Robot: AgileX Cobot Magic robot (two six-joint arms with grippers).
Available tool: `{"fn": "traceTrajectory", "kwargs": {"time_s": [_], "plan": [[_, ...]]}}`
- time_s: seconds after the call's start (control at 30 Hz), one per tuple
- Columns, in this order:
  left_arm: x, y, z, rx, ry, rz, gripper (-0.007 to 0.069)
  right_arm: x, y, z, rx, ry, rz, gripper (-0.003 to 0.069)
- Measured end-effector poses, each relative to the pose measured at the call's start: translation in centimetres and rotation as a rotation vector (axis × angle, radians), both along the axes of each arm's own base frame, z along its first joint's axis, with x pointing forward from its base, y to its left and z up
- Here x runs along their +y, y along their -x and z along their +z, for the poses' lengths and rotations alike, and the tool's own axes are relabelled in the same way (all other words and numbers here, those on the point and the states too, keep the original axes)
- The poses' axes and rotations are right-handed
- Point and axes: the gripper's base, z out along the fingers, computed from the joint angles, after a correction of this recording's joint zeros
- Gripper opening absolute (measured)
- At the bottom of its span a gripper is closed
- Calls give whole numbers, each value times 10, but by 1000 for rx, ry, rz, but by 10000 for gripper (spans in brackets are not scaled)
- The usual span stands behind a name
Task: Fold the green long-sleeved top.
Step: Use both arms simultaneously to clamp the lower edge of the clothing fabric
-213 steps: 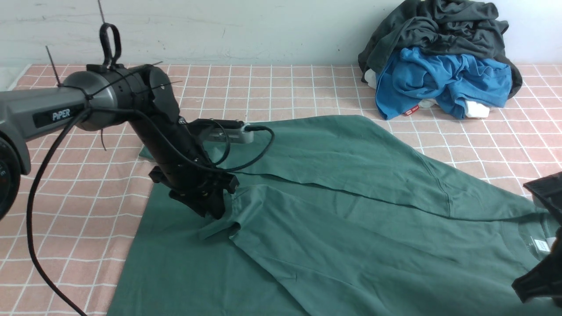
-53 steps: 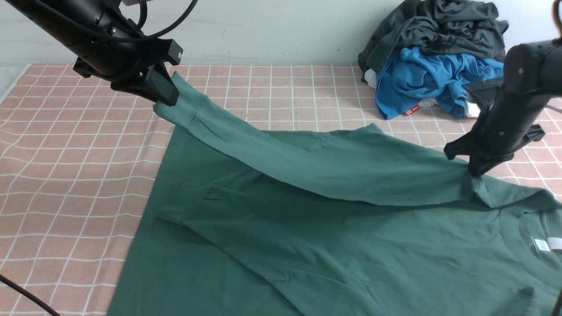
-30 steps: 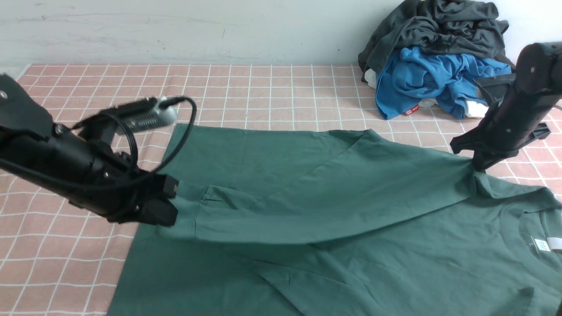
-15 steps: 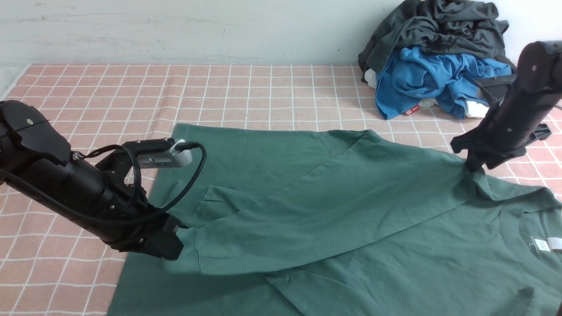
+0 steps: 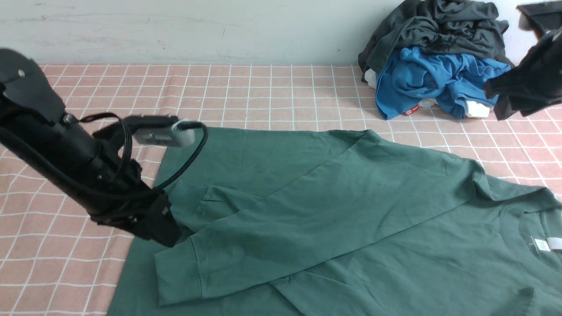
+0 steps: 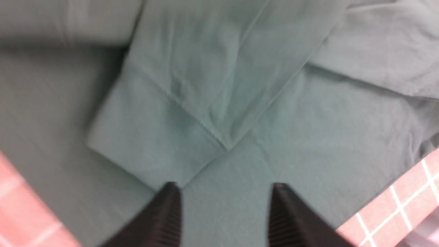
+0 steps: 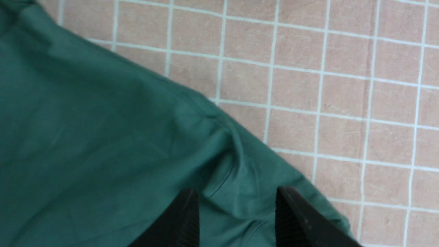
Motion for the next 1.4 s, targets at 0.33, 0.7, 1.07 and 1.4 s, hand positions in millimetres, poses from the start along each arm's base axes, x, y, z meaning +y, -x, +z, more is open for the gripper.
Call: {"fn": "traceTrajectory", "kwargs": {"time_s": [0.33, 0.7, 1.07, 1.4], "plan": [[-56, 71, 9, -87, -224, -399, -3, 80, 74, 78, -145, -134, 320, 294], [-27, 125, -46, 37, -316, -389, 1, 121, 168, 8, 120, -122, 522, 294], [-7, 145, -100, -33, -390, -519, 341, 88, 230, -40, 240, -71, 512, 294], [-5, 143, -120, -185, -405, -617, 591, 86, 234, -38, 219, -69, 513, 294]]}}
